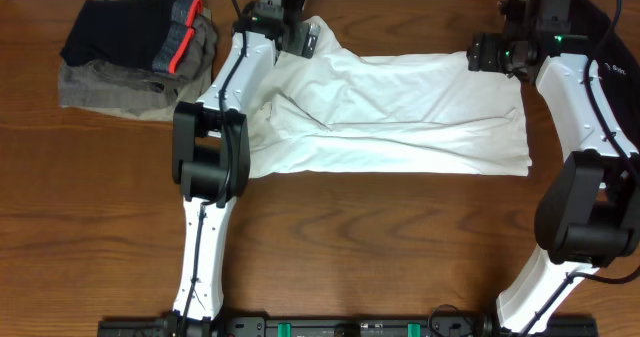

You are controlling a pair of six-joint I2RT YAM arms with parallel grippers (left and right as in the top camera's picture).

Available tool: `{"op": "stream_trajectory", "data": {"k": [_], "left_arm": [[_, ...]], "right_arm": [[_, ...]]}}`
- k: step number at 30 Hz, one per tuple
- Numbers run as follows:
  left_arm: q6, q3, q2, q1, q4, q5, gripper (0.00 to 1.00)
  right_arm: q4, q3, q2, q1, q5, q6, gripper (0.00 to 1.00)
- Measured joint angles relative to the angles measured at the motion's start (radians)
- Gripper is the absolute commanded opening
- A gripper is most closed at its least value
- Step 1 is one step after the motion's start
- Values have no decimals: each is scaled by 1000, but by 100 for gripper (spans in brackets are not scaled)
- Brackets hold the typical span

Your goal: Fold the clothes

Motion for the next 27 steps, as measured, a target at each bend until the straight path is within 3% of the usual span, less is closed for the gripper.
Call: {"op": "stream_trajectory", "data": {"k": [2,6,10,14,22,24,27], "left_arm": [[6,0,14,-2,0,0,91],[6,0,25,-8,2,0,64],[4,0,25,-14,2,0,54],[-9,0,25,-16,16,0,36],[-16,0,25,-16,22,0,18],[-18,0,25,-16,23,0,6],[-16,0,25,-16,25,-15,6]], "right_arm": [[0,0,0,0,0,0,82],[-3,0,0,0,0,0,80],[-8,0,0,0,2,-1,80],[-10,0,0,0,3,-1,80],[-11,0,0,0,4,-1,80],[-11,0,0,0,4,-2,80],[-12,0,0,0,5,-3,81]]}}
